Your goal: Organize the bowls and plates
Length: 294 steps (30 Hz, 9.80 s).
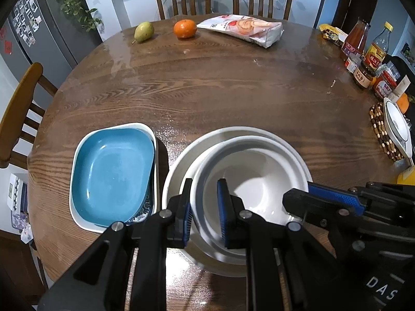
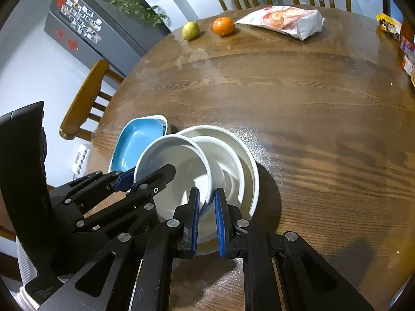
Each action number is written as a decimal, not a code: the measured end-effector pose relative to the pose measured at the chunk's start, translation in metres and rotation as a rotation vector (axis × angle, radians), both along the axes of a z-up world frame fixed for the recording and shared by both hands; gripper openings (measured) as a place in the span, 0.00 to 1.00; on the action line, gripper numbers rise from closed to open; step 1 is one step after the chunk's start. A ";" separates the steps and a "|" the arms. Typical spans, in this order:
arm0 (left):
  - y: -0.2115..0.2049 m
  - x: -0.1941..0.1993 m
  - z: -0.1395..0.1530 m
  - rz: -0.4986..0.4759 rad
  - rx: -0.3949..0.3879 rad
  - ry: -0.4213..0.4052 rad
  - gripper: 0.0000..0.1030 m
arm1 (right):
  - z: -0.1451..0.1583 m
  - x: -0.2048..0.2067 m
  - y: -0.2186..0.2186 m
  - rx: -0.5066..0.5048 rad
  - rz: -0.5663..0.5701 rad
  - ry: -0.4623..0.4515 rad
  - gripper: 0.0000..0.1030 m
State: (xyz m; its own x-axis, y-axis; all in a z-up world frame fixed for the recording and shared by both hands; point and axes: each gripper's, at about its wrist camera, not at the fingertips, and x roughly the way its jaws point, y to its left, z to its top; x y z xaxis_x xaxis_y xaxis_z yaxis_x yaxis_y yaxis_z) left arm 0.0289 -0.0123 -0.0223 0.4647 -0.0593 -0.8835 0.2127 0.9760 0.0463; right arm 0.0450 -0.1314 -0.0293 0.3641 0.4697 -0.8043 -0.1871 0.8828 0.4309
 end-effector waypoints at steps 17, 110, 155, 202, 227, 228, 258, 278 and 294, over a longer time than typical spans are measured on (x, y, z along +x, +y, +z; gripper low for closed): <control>-0.002 0.005 -0.011 -0.011 0.003 0.031 0.13 | -0.009 0.004 0.001 -0.011 -0.010 0.026 0.13; 0.063 -0.007 0.022 0.140 -0.170 0.023 0.85 | 0.012 -0.015 -0.040 0.074 -0.094 -0.004 0.61; 0.088 0.022 -0.013 0.140 -0.281 0.252 0.62 | -0.031 -0.005 -0.052 0.087 -0.156 0.086 0.32; 0.059 0.037 -0.026 0.056 -0.159 0.281 0.39 | -0.034 -0.003 -0.035 0.054 -0.114 0.093 0.25; 0.042 0.044 -0.028 -0.014 -0.094 0.250 0.27 | -0.027 -0.002 -0.022 0.002 -0.084 0.055 0.12; 0.043 0.043 -0.027 -0.011 -0.093 0.248 0.27 | -0.028 -0.002 -0.022 0.003 -0.084 0.055 0.12; 0.038 0.027 -0.025 -0.004 -0.052 0.165 0.20 | -0.025 -0.001 -0.021 -0.043 -0.059 0.052 0.12; 0.035 0.036 -0.026 -0.064 0.013 0.194 0.19 | -0.027 -0.002 -0.023 -0.001 -0.074 0.058 0.12; 0.011 0.045 -0.025 -0.105 0.195 0.247 0.18 | -0.035 -0.002 -0.034 0.099 -0.082 0.063 0.12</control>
State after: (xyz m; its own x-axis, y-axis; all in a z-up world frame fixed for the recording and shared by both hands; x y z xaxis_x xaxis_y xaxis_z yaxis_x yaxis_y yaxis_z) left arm 0.0740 -0.0017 -0.0471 0.2351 0.0860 -0.9682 0.3399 0.9259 0.1648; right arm 0.0432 -0.1652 -0.0644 0.3547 0.5187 -0.7779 -0.0864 0.8467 0.5251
